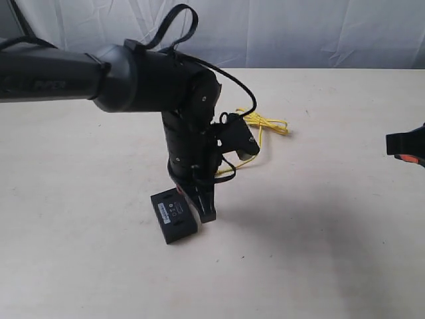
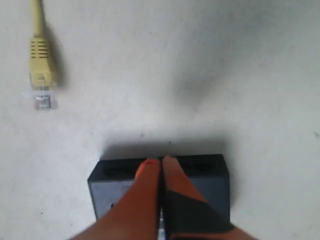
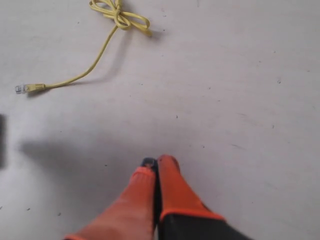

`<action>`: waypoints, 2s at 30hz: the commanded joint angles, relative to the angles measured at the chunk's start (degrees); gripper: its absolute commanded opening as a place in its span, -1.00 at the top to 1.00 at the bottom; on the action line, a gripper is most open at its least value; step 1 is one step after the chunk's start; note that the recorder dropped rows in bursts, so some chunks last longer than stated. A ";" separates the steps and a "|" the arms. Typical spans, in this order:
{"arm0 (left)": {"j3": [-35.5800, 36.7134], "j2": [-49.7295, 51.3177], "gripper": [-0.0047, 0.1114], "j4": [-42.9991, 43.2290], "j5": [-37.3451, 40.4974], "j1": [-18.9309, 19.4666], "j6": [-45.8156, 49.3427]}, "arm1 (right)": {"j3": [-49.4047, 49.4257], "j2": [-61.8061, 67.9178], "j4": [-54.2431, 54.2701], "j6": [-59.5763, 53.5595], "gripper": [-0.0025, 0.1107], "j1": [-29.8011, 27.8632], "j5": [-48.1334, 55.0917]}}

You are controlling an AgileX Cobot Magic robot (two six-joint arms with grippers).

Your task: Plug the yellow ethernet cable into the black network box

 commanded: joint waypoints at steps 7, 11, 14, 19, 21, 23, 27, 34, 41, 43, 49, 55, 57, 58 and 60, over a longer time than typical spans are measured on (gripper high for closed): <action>4.78 -7.82 0.92 -14.68 -0.58 -3.17 9.40 | -0.35 0.00 0.96 -0.32 0.97 -0.19 -0.63; 9.36 -7.82 0.92 -13.11 -4.13 -5.80 9.45 | -0.35 0.00 1.09 -0.32 0.97 -0.19 -0.63; 11.45 -7.82 0.92 -10.30 -5.99 -5.75 6.62 | -0.35 0.00 1.20 -0.32 0.97 -0.19 -0.65; 14.08 -7.82 0.92 0.45 -6.09 -5.75 0.06 | -0.35 0.00 1.20 -0.32 0.97 -0.19 -0.65; 15.46 -7.82 0.92 -0.39 -7.16 -5.75 0.06 | -0.35 0.00 1.20 -0.32 0.97 -0.19 -0.65; 16.57 -7.82 0.92 -1.72 -8.35 -5.75 0.19 | -0.35 0.00 1.18 -0.32 0.97 -0.19 -0.76; 18.08 -7.82 0.92 -0.73 -9.37 -5.52 -0.06 | -0.35 0.00 1.18 -0.32 0.97 -0.19 -0.76; 18.44 -7.82 0.92 0.85 -8.80 -2.63 -1.50 | -0.35 0.00 1.43 -0.32 0.97 -0.19 -0.76; 18.44 -7.82 0.92 0.74 -7.88 1.17 -1.50 | -0.35 0.00 1.43 -0.43 0.97 -0.19 -0.76; 18.44 -7.82 0.92 0.74 -8.01 1.41 -1.39 | -0.35 0.00 1.43 -0.42 0.97 -0.19 -0.87; 18.44 -9.44 0.92 0.95 -4.36 1.77 -1.39 | -0.35 0.00 1.73 -0.81 0.97 -0.19 -0.87; 22.02 -18.71 0.92 -0.39 -5.69 4.43 -1.50 | -0.46 0.00 20.52 -23.65 0.97 -0.19 4.53; 23.62 -20.61 0.92 -2.55 -7.53 7.53 -1.50 | -1.33 0.11 25.36 -28.48 0.97 -0.19 5.56; 24.21 -21.25 0.92 -3.45 -8.21 8.97 -1.50 | -2.32 0.66 27.89 -30.43 0.97 -0.12 6.93; 25.53 -22.34 0.92 -4.95 -9.96 12.88 -1.50 | -5.82 2.35 29.93 -32.67 0.97 -0.12 11.06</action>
